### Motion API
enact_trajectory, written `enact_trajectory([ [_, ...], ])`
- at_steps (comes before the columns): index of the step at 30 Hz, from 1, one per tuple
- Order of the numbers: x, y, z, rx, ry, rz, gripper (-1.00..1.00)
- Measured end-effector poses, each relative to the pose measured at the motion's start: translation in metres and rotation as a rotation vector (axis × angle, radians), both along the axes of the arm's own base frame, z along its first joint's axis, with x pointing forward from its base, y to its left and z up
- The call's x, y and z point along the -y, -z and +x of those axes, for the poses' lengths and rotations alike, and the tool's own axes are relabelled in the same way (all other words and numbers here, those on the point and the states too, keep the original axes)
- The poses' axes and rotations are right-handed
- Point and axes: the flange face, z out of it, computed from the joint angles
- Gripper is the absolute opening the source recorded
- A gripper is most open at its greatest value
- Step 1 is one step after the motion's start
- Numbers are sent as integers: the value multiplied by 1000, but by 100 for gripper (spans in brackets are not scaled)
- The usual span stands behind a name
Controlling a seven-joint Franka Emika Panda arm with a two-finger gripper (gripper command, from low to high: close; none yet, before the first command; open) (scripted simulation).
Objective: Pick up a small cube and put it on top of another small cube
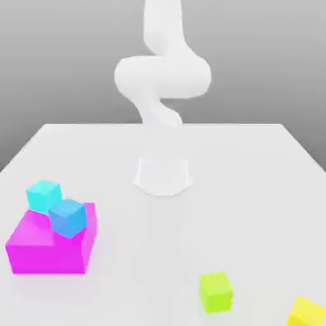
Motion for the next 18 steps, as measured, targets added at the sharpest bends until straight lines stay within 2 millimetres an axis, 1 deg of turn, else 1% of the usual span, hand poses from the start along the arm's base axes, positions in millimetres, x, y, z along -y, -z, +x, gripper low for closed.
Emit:
enact_trajectory([
  [2,-8,37,26,-62,-13,-6,0],
  [4,-16,73,47,-121,-26,-11,0],
  [7,-28,130,72,-209,-47,-20,0],
  [9,-36,169,84,-267,-61,-26,0],
  [11,-44,209,92,-325,-75,-32,0],
  [14,-56,269,98,-413,-97,-41,0],
  [18,-74,349,94,-529,-132,-55,0],
])
